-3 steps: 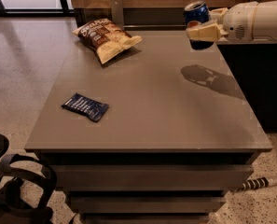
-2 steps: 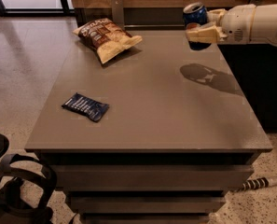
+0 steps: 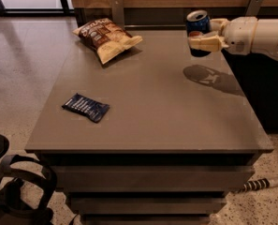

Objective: Place pepsi can upright

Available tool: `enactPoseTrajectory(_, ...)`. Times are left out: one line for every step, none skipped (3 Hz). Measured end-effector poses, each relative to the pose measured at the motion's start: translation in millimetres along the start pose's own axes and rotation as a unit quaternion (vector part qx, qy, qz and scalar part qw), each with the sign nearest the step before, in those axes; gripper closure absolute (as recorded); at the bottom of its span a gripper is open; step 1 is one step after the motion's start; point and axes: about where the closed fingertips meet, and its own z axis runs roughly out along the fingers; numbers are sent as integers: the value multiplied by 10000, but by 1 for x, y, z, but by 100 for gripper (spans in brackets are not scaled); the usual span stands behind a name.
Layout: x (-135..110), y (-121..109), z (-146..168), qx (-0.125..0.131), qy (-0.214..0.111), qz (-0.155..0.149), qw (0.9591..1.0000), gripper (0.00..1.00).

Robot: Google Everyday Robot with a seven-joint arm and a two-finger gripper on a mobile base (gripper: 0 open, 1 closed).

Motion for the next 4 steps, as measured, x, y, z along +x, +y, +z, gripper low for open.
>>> enactPoseTrajectory(10,5,2,47,-233,79,9997,100)
enactPoseTrajectory(25,12,6,84,-299,222,9993,100)
enactPoseTrajectory(33,15,7,101,-276,304,9991,100)
enactPoseTrajectory(44,19,8,129,-357,467,9982,100)
